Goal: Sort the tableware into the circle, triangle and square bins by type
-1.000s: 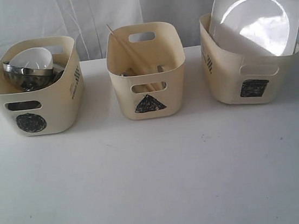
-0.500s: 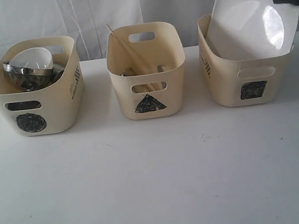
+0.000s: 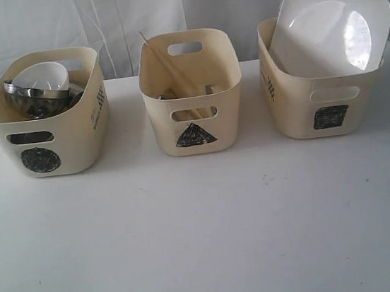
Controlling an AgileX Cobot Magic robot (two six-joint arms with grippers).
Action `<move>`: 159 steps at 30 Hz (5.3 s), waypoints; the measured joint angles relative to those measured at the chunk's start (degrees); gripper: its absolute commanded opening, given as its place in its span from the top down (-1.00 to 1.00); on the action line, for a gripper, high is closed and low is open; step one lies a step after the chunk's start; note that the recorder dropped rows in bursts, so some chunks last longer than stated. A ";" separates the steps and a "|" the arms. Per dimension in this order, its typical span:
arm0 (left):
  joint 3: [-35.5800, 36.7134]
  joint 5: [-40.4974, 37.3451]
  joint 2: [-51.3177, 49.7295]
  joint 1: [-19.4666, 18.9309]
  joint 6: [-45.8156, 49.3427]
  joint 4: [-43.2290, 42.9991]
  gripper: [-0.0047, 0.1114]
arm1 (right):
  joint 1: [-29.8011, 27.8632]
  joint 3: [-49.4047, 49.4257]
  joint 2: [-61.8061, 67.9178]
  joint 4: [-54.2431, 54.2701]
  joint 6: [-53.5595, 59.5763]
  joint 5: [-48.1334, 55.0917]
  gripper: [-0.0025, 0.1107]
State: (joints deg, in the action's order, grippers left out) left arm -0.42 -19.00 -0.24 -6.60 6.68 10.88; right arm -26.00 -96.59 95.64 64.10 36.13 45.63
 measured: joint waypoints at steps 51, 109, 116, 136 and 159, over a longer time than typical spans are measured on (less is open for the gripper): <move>0.00 0.00 0.00 0.00 0.00 0.00 0.92 | 20.88 50.34 -79.31 -43.22 -16.29 -8.77 0.96; 0.00 0.00 0.02 0.00 0.00 -0.12 0.92 | 20.88 96.47 -95.27 -66.85 -44.07 -26.40 0.96; 0.00 0.00 0.02 0.00 0.00 -0.20 0.92 | 20.88 96.47 -95.27 -66.85 -44.19 -26.40 0.96; 0.22 14.50 0.02 7.74 12.05 1.40 0.92 | 20.88 96.47 -95.27 -66.85 -44.30 -26.40 0.96; 0.22 10.17 0.02 7.78 -0.77 -9.28 0.92 | 20.88 96.47 -95.27 -66.75 -44.30 -26.40 0.96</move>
State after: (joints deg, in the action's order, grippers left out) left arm -0.21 -8.83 -0.22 1.18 5.91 1.60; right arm -5.12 -0.12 0.37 -2.65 -8.16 19.23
